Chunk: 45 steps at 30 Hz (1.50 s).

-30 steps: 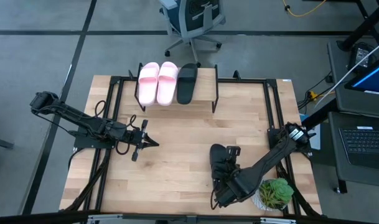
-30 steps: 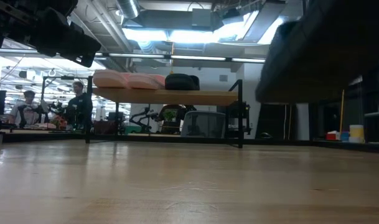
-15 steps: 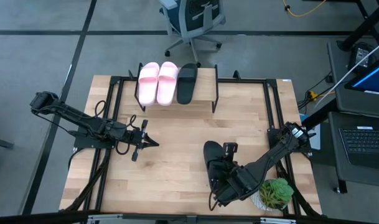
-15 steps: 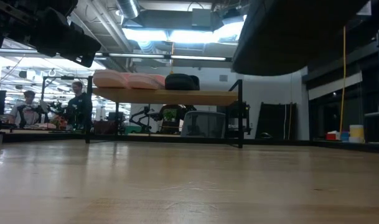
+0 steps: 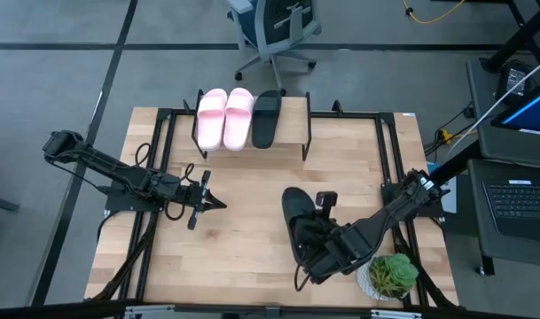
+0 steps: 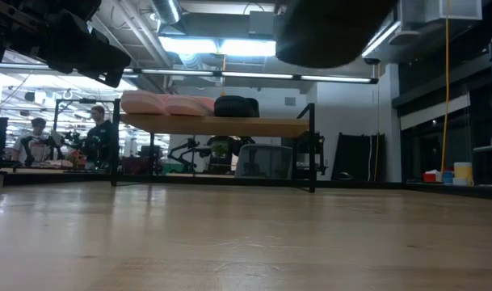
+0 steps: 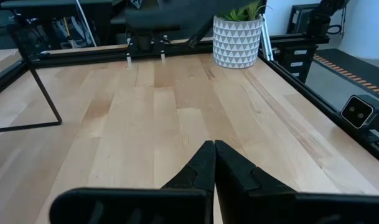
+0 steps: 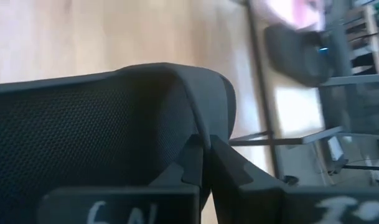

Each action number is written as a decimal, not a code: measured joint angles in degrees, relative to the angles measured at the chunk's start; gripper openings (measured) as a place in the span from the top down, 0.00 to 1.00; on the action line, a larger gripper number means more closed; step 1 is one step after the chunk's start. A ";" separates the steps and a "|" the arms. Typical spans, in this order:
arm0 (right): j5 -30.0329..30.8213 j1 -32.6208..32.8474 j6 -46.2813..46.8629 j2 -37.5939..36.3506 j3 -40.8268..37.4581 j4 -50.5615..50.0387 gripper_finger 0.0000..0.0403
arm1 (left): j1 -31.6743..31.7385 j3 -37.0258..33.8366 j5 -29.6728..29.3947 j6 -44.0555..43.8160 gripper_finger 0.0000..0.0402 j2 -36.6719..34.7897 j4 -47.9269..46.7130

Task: Pick and place slides into the shelf
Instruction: Put the black slipper on the shelf

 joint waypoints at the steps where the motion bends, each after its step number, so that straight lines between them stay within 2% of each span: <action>1: 1.03 -0.21 -0.23 -0.47 -0.18 0.02 0.97 | 0.00 0.00 0.01 0.00 0.99 0.00 0.00; 13: 7.42 -5.64 -5.62 -1.66 -0.42 0.03 0.97 | 0.00 -0.02 0.01 -0.02 0.99 0.00 0.00; 18: 7.62 -8.14 -6.17 -2.11 -0.54 0.04 0.97 | 0.00 -0.02 0.01 -0.02 0.99 0.00 0.00; 21: 7.64 -8.98 -6.20 -3.27 -3.56 0.05 0.97 | 0.00 -0.02 -0.01 -0.02 0.99 0.00 0.00; 29: 7.34 -8.90 5.21 -10.81 -18.43 -0.15 0.97 | 0.00 -0.02 0.01 -0.02 0.99 0.00 0.00; 32: 8.13 -8.78 5.97 -13.08 -19.28 -0.09 0.97 | 0.00 -0.02 -0.01 0.31 0.99 0.00 0.00; 37: 13.47 -9.96 3.39 -15.71 -19.28 0.42 0.97 | 0.00 -0.02 0.00 0.36 0.99 0.00 0.00; 45: 14.66 -17.77 -1.06 -15.91 -19.28 0.89 0.97 | 0.00 -0.02 -0.15 0.37 0.99 0.00 0.00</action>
